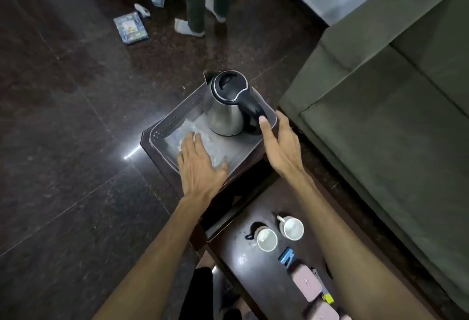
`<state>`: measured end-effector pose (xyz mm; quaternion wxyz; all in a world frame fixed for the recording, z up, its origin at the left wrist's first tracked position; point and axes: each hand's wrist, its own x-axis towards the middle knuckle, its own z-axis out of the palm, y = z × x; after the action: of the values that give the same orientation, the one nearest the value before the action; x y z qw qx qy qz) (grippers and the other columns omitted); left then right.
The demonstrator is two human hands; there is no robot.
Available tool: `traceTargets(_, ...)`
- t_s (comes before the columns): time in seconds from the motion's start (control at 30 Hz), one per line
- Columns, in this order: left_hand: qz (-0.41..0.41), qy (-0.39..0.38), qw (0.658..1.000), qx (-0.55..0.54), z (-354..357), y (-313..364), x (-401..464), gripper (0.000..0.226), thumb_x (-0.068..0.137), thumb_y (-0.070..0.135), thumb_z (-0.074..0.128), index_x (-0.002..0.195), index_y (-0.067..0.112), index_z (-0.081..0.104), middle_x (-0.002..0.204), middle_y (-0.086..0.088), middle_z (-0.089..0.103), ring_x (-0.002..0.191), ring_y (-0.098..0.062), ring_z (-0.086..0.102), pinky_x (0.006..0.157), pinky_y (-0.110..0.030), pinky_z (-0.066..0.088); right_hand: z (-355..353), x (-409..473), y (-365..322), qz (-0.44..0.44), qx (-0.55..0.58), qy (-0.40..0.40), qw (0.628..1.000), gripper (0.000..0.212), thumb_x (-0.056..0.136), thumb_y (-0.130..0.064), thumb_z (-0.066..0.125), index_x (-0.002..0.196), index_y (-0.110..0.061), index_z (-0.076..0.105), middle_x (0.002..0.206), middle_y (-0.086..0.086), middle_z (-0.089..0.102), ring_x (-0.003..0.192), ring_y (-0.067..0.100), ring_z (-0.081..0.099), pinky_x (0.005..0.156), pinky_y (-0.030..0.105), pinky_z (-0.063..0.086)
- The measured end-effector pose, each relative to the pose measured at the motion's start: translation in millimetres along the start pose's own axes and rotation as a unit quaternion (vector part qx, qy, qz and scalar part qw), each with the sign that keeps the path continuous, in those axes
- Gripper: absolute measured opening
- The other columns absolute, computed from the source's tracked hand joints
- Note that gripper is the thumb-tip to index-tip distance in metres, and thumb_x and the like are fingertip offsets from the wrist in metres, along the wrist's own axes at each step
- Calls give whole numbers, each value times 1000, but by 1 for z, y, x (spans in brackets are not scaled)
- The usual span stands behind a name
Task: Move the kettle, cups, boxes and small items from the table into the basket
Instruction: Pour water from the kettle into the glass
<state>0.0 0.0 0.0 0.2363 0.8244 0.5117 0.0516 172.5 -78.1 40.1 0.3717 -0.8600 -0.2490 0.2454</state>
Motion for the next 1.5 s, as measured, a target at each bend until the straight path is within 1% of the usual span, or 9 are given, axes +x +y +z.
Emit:
traceTargets(0.13,-27,-47,998,9,23,-27,13,109,73,52,80,154,0,29,158,-18,35,146,-35,34,118,-48,34,28,27,6,2,60,11,998,38,93,-68,53,113,-37,65,87,-18,66,76,-8,59,74,14,42)
traceTargets(0.27,-20,-24,999,-32,41,-39,15,102,72,35,85,153,1,34,144,-14,47,132,-33,46,112,-45,42,40,49,22,-23,172,6,985,33,96,-56,59,74,-31,64,73,-21,61,71,-2,52,74,20,41)
traceTargets(0.4,-29,7,998,-62,50,-41,21,96,70,31,87,149,3,41,137,-12,50,127,-30,47,110,-43,45,50,71,29,-37,244,-36,968,46,94,-50,62,72,-9,67,70,7,64,68,16,55,69,31,44)
traceTargets(0.5,-32,29,994,-98,53,-40,23,92,64,31,89,141,5,47,127,-10,53,118,-29,51,103,-43,48,66,79,28,-39,283,2,958,54,90,-49,66,60,-6,56,55,5,50,51,14,43,51,22,36)
traceTargets(0.6,-21,50,992,-117,52,-40,21,87,60,31,88,135,7,50,121,-8,55,111,-27,54,96,-42,50,77,82,22,-37,299,67,951,58,88,-46,70,47,-17,41,48,5,39,49,17,33,46,36,28)
traceTargets(0.77,27,95,982,-159,43,-41,17,83,59,33,89,131,14,50,120,-2,53,111,-23,54,97,-40,51,72,88,12,-49,292,125,947,65,86,-44,75,45,-25,28,53,4,27,55,22,24,46,48,21)
traceTargets(1.1,116,162,957,-209,19,1,2,83,56,35,85,129,8,57,124,-2,51,118,-23,53,105,-28,42,-4,44,21,-80,370,170,910,75,90,-41,68,53,11,28,46,16,26,46,22,26,41,25,21)
traceTargets(1.27,203,139,943,-224,28,53,-26,74,57,26,85,122,2,60,119,-5,53,110,-31,57,96,-49,50,-64,3,47,-68,372,220,899,75,88,-42,66,53,14,30,47,19,27,45,21,25,40,23,19)
traceTargets(1.5,251,4,942,-221,76,115,-85,74,55,27,82,124,9,61,119,-4,58,108,-25,56,98,-35,47,-158,-65,118,-20,320,317,893,58,85,-43,65,37,-23,40,39,-3,32,39,16,30,41,25,19)
